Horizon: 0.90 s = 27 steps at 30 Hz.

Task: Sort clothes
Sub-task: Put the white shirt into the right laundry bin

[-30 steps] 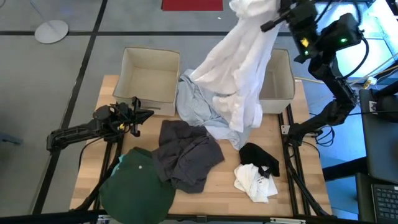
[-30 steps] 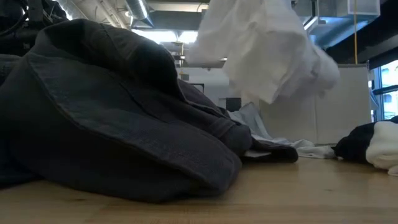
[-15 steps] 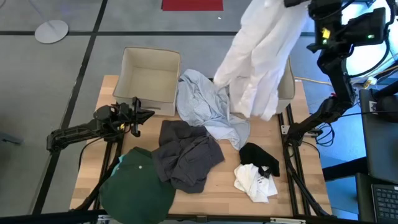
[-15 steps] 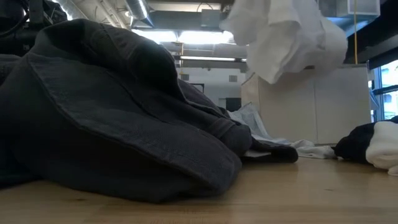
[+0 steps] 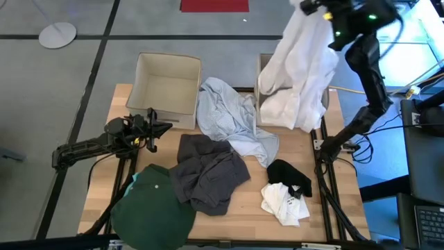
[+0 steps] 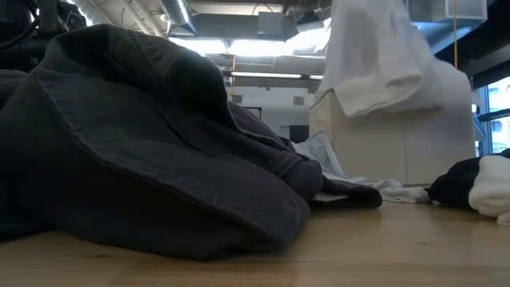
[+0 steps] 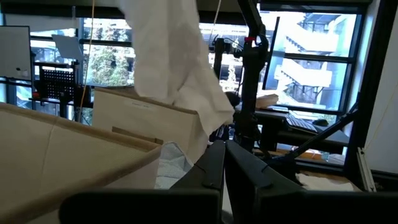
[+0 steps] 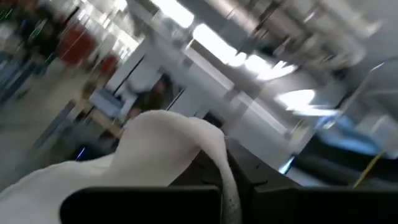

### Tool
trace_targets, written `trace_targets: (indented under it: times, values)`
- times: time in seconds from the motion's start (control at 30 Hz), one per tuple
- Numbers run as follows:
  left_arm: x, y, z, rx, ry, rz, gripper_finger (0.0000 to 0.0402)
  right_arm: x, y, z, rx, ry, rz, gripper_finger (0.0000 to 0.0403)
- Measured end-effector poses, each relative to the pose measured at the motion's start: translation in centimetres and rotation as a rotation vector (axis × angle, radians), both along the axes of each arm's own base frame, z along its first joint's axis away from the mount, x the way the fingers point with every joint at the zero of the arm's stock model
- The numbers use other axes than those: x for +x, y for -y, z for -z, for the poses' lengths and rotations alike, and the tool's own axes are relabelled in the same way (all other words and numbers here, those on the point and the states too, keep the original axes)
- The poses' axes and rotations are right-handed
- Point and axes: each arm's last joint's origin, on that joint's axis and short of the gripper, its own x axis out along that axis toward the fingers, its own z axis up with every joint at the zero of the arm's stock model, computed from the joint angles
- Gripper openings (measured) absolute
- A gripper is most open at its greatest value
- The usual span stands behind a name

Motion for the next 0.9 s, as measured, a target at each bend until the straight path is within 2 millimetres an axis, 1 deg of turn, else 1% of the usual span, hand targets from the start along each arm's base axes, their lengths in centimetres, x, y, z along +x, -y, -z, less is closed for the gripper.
trace_targets:
  times: [0.1,0.3,0.47,0.7,0.9]
  values:
    - [0.0,0.0,0.0,-0.004,0.001,0.001,0.0004,0.5,1.4,1.6,0.132,-0.013,0.023,0.0005]
    - [0.0,0.0,0.0,-0.006,0.001,0.002,0.0004,0.8,2.9,5.1,0.414,-0.044,0.000,0.0005]
    - [0.0,0.0,0.0,-0.006,0.001,0.002,0.0004,0.7,3.2,8.1,0.666,-0.066,-0.059,0.0005]
    - [0.0,0.0,0.0,-0.006,0.001,0.002,0.0004,1.5,3.7,13.1,0.984,-0.142,-0.043,0.0005]
    - [0.0,0.0,0.0,-0.006,0.001,0.002,0.0004,2.8,4.8,17.8,1.165,-0.195,-0.006,0.0005]
